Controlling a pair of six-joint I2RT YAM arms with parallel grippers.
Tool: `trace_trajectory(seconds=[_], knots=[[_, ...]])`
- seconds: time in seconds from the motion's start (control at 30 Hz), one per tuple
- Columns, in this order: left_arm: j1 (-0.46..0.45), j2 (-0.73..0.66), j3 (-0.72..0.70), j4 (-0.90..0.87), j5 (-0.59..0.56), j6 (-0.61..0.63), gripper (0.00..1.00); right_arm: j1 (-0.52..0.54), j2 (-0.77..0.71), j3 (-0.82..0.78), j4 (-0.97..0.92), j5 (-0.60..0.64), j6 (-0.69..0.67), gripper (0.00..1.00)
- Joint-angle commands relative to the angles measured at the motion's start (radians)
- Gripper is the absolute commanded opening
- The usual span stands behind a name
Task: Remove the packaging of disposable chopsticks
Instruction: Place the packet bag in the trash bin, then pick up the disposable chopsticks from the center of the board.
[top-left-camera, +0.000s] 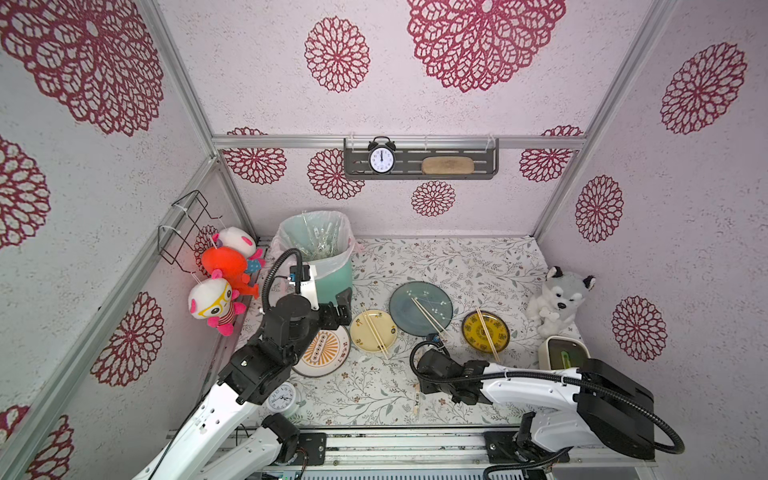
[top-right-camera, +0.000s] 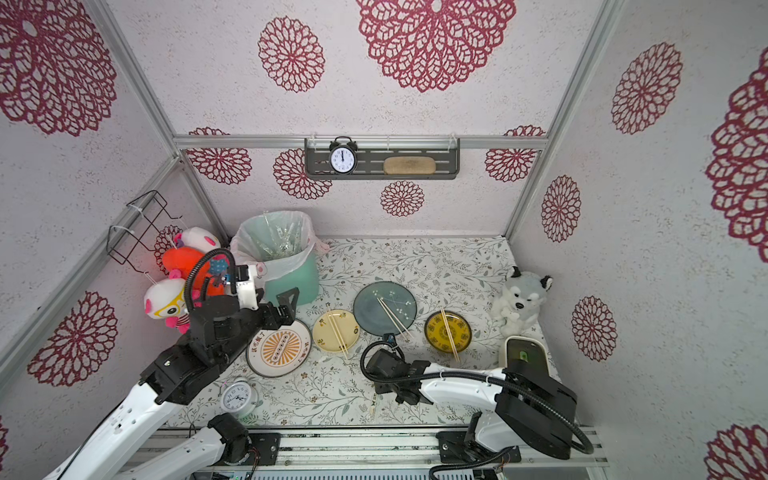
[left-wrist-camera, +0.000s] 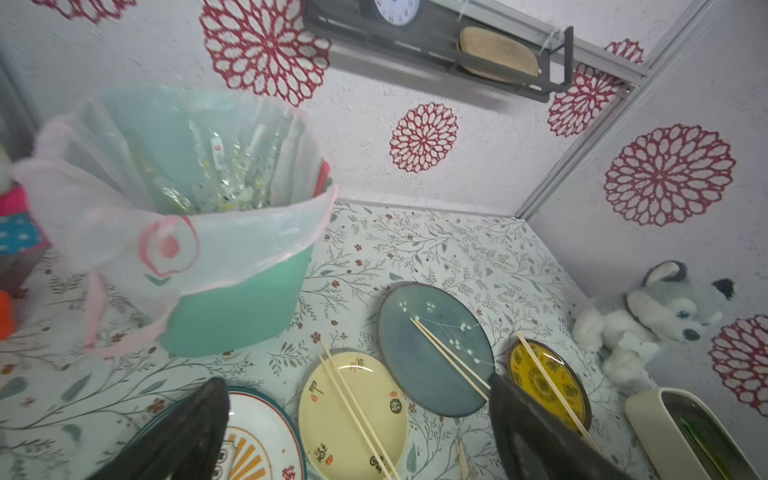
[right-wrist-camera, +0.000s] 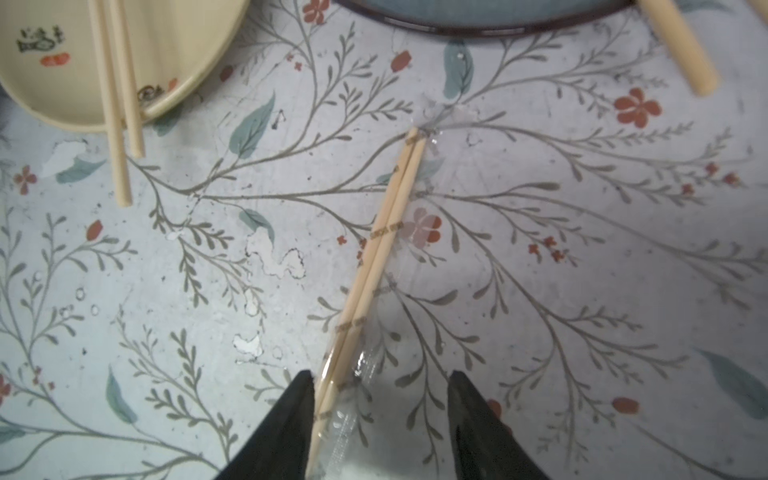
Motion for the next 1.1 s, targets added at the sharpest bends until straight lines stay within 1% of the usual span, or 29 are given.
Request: trace_trajectory(seconds=[0.0, 0.1, 0.2, 0.3, 0.37, 0.47, 0.57, 0.6, 0.7, 0.77, 0.87, 0.93, 1.07], knots=[[-0.037, -0.04, -0.112, 0.093, 0.156, -0.047, 0.99, 0.005, 0.06, 0.026, -0.033, -0.005, 0.026, 0.43], [-0.07, -0.046, -0.161, 0.128, 0.175, -0.053, 0.99, 0.005, 0.084, 0.031, -0.033, -0.017, 0.033, 0.38], [-0.098, -0.056, -0.196, 0.148, 0.164, -0.052, 0.99, 0.005, 0.11, 0.056, -0.04, -0.028, 0.033, 0.36], [-0.116, -0.068, -0.23, 0.163, 0.15, -0.053, 0.99, 0.004, 0.134, 0.078, -0.06, -0.046, 0.029, 0.3], [-0.125, -0.08, -0.249, 0.166, 0.152, -0.051, 0.99, -0.003, 0.143, 0.08, -0.058, -0.071, 0.023, 0.24], [-0.133, -0.11, -0.279, 0.174, 0.154, -0.055, 0.99, -0.003, 0.172, 0.125, -0.147, -0.047, 0.018, 0.2], [-0.134, -0.14, -0.31, 0.186, 0.146, -0.055, 0.99, -0.003, 0.2, 0.166, -0.24, 0.007, 0.016, 0.1], [-0.134, -0.145, -0.319, 0.191, 0.142, -0.057, 0.99, -0.003, 0.203, 0.174, -0.253, 0.016, 0.007, 0.09], [-0.134, -0.139, -0.352, 0.219, 0.143, -0.065, 0.99, -0.004, 0.176, 0.165, -0.203, 0.011, -0.029, 0.05], [-0.134, -0.116, -0.368, 0.248, 0.156, -0.071, 0.99, -0.004, 0.162, 0.156, -0.141, -0.015, -0.067, 0.0], [-0.134, -0.069, -0.378, 0.293, 0.187, -0.075, 0.99, -0.006, 0.145, 0.161, -0.109, -0.02, -0.117, 0.0], [-0.134, -0.036, -0.387, 0.33, 0.209, -0.076, 0.99, -0.006, 0.12, 0.154, -0.097, -0.001, -0.148, 0.0], [-0.134, 0.015, -0.427, 0.453, 0.258, -0.095, 0.97, -0.007, 0.023, 0.095, -0.023, 0.011, -0.21, 0.0]])
